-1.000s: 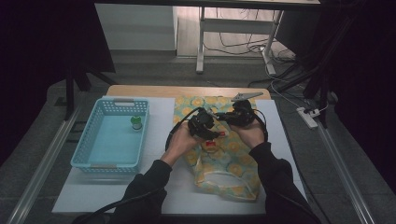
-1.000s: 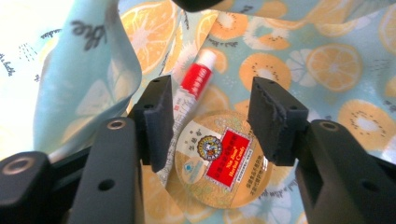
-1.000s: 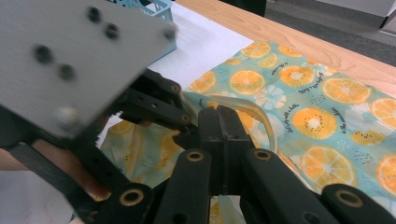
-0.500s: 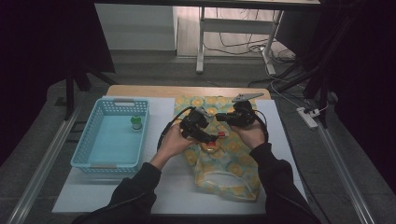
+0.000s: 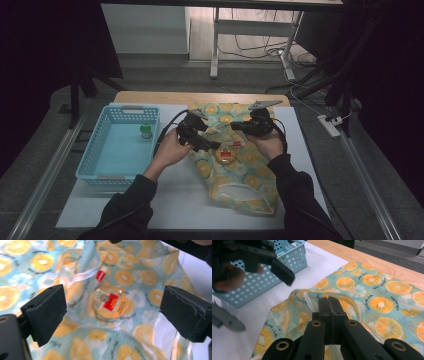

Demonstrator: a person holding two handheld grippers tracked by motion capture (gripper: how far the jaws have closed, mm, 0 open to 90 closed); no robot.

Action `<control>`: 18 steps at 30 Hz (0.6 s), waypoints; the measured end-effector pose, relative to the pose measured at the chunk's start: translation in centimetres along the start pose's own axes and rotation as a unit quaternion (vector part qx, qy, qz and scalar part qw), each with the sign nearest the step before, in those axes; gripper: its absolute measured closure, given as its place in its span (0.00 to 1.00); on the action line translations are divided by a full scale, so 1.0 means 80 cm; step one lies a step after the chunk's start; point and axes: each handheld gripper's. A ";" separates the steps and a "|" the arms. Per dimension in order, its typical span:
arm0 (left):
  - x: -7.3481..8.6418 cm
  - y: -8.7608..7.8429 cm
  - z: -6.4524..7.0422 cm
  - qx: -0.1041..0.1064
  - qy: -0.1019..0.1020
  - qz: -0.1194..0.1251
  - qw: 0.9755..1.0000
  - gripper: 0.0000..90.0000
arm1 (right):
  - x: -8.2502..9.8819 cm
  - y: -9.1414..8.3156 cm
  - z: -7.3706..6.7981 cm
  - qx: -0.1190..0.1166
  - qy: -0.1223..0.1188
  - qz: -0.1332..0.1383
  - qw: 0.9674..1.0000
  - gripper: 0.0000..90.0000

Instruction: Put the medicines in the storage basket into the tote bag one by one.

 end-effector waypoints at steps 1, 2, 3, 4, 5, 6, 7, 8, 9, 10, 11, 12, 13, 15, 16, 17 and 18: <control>0.001 -0.004 -0.002 -0.001 0.001 -0.001 1.000 0.07 | 0.000 0.000 0.000 0.000 0.000 -0.001 1.000 1.00; 0.003 -0.007 -0.004 -0.004 0.000 0.000 1.000 0.07 | 0.000 0.000 0.000 0.000 -0.001 -0.001 1.000 1.00; 0.005 -0.011 -0.005 -0.007 0.000 0.002 1.000 0.07 | 0.000 -0.001 0.000 0.000 -0.001 -0.001 1.000 1.00; 0.006 -0.014 -0.007 -0.008 0.000 0.005 1.000 0.07 | 0.000 -0.001 -0.001 0.000 0.000 -0.001 1.000 1.00; 0.009 -0.018 -0.009 -0.011 -0.002 0.007 1.000 0.06 | 0.000 -0.001 -0.001 0.000 0.000 -0.001 1.000 1.00; 0.011 -0.021 -0.012 -0.010 -0.002 0.011 1.000 0.06 | 0.000 -0.001 -0.001 0.000 -0.001 -0.001 1.000 1.00; 0.014 -0.025 -0.016 -0.007 -0.004 0.014 1.000 0.04 | 0.000 -0.001 -0.001 0.000 0.000 -0.001 1.000 1.00; 0.017 -0.028 -0.019 -0.004 -0.009 0.017 1.000 0.03 | 0.000 -0.001 -0.001 0.000 -0.001 -0.001 1.000 1.00; 0.020 -0.031 -0.023 -0.002 -0.015 0.020 1.000 0.03 | 0.001 -0.001 -0.002 0.000 -0.001 -0.001 1.000 1.00; 0.023 -0.035 -0.026 -0.005 -0.020 0.022 1.000 0.02 | 0.001 -0.001 -0.002 0.000 -0.001 -0.002 1.000 1.00; 0.026 -0.038 -0.028 -0.012 -0.024 0.022 0.999 0.01 | 0.001 -0.001 -0.002 0.000 -0.001 -0.002 1.000 1.00; 0.029 -0.042 -0.031 -0.018 -0.024 0.023 0.999 0.00 | 0.001 -0.001 -0.002 0.000 -0.002 -0.002 1.000 1.00; 0.032 -0.045 -0.033 -0.026 -0.023 0.023 0.999 0.00 | 0.001 -0.001 -0.001 0.001 -0.003 -0.001 1.000 1.00; 0.038 -0.053 -0.038 -0.035 -0.027 0.025 0.999 0.00 | 0.001 -0.001 -0.001 0.001 -0.003 -0.001 1.000 1.00; 0.040 -0.056 -0.040 -0.037 -0.030 0.029 0.998 0.00 | 0.001 -0.001 -0.001 0.001 -0.003 -0.001 1.000 1.00; 0.044 -0.060 -0.043 -0.042 -0.031 0.032 0.998 0.00 | 0.001 -0.001 -0.001 0.000 -0.003 -0.001 1.000 1.00; 0.046 -0.064 -0.045 -0.052 -0.032 0.033 0.998 0.00 | 0.002 -0.001 -0.001 0.000 -0.003 -0.001 1.000 1.00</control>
Point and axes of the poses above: each handheld gripper's, and its own axes: y roughly forward along the jaws, x roughly out of its underside, z roughly to its right, and after that the axes turned 4 degrees about -z, right-handed
